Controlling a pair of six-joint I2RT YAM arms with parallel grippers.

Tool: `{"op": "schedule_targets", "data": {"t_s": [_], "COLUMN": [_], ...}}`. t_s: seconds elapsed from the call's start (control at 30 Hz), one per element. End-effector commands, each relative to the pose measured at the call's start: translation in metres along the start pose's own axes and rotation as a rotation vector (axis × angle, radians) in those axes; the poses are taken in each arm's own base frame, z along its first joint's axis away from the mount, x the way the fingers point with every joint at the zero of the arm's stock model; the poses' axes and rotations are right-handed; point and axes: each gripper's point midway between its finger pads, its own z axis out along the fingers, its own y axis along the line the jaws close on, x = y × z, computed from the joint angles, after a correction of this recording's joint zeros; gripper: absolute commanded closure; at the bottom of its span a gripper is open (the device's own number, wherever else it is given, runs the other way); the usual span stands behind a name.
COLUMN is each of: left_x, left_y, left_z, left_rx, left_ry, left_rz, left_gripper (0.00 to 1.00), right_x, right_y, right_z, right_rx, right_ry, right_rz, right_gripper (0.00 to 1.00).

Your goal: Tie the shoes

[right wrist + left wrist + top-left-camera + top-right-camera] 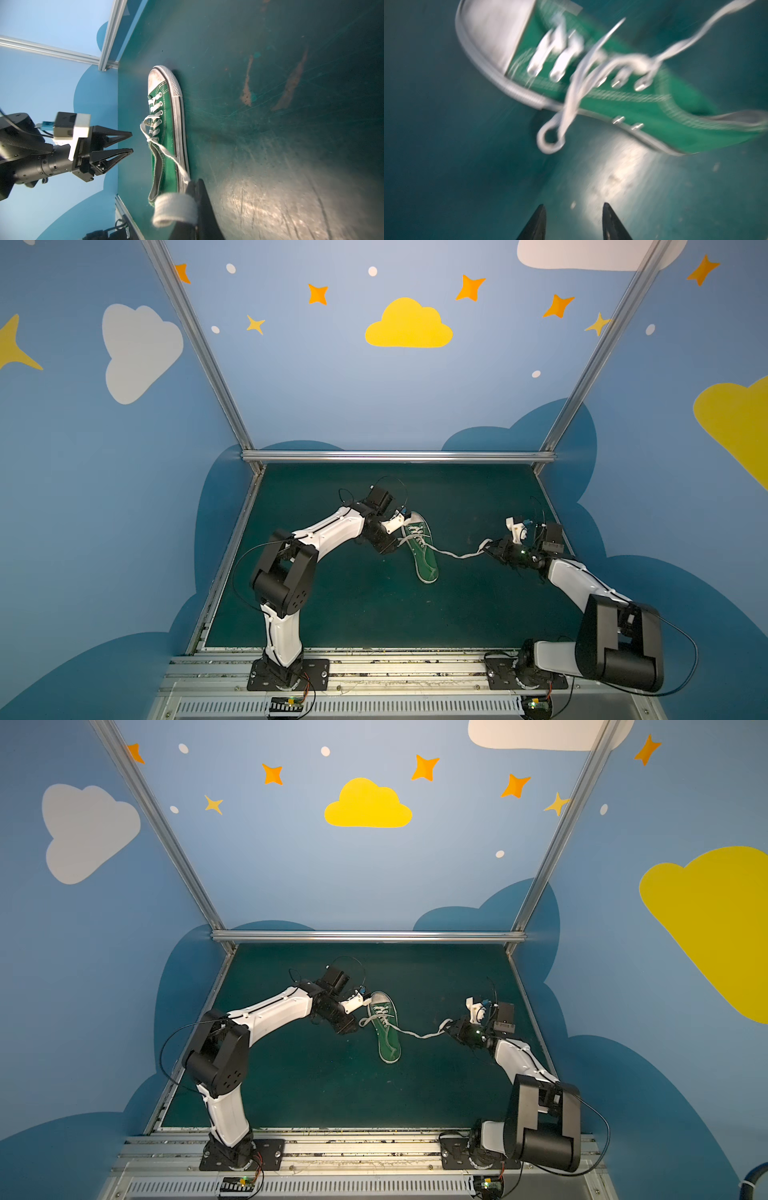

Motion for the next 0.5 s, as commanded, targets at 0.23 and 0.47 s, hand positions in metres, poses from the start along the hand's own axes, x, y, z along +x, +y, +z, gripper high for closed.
{"op": "schedule_targets", "data": {"t_s": [0.23,0.47], "left_x": [-0.055,-0.057], "left_y": [-0.014,-0.012], "left_z": [0.001,0.023], "left_rx": [0.152,0.195], "left_ry": [-0.186,-0.147], "left_rz": [0.354,0.426], "left_gripper": [0.51,0.51], "right_x": [-0.013,-0.014], "right_y": [0.022,0.025], "right_z": [0.001,0.001], "right_rx": [-0.049,-0.051], "right_ry": [0.004,0.016], "right_rz": [-0.04,-0.042], "right_gripper": [1.0,1.0]}}
